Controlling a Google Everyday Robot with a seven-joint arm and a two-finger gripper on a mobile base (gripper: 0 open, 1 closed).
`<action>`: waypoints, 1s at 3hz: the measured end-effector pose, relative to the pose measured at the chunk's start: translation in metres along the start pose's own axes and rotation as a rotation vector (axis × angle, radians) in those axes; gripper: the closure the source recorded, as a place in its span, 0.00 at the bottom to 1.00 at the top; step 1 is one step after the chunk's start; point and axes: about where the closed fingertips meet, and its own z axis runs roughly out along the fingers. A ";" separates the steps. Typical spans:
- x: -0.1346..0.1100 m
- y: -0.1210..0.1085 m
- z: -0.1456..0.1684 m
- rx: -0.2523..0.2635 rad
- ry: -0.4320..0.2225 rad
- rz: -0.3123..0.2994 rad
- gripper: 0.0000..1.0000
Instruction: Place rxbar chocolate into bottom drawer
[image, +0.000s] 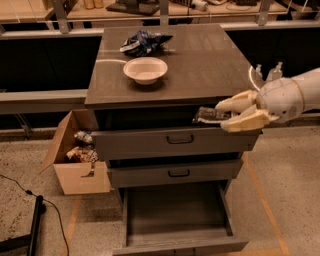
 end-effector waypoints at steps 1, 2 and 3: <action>0.034 0.029 0.039 -0.064 0.080 -0.037 1.00; 0.074 0.052 0.078 -0.134 0.201 -0.071 1.00; 0.092 0.062 0.087 -0.165 0.234 -0.056 1.00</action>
Offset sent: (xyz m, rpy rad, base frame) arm -0.0780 0.0546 -0.1764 -0.4057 -0.0163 0.2526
